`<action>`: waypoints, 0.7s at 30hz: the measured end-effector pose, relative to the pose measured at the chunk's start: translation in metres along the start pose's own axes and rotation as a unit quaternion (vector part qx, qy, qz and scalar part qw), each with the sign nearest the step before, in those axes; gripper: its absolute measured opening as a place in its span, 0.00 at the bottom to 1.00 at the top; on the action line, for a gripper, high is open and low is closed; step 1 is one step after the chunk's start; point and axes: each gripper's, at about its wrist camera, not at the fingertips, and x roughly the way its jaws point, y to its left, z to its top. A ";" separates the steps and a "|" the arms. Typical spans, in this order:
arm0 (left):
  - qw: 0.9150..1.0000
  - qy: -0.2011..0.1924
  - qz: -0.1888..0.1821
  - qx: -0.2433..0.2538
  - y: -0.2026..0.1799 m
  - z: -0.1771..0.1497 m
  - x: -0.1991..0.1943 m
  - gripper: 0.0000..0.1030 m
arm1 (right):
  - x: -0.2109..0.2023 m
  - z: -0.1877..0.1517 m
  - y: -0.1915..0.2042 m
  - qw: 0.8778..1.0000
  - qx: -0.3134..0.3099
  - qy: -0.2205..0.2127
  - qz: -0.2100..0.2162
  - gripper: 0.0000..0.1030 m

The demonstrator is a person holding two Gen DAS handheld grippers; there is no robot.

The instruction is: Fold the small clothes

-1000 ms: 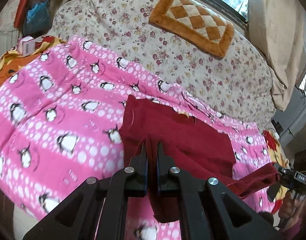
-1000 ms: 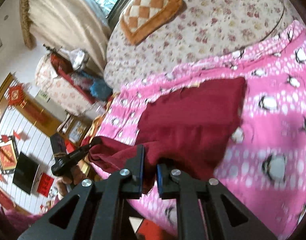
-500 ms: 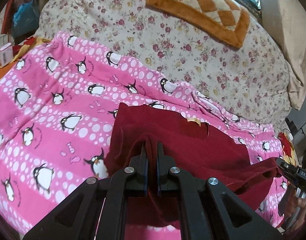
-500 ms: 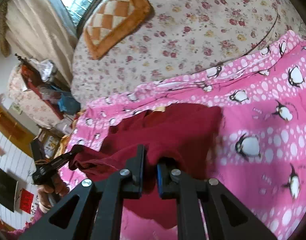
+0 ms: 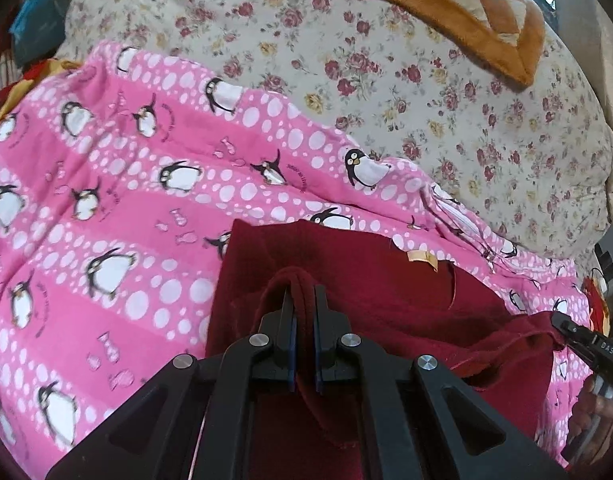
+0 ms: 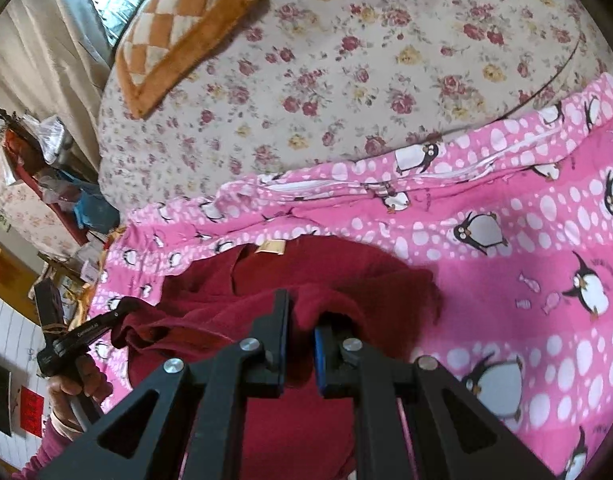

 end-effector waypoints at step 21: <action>0.998 -0.004 -0.059 -0.026 0.013 0.026 0.009 0.25 | -0.007 0.012 0.007 0.999 -0.014 -0.039 0.003 0.52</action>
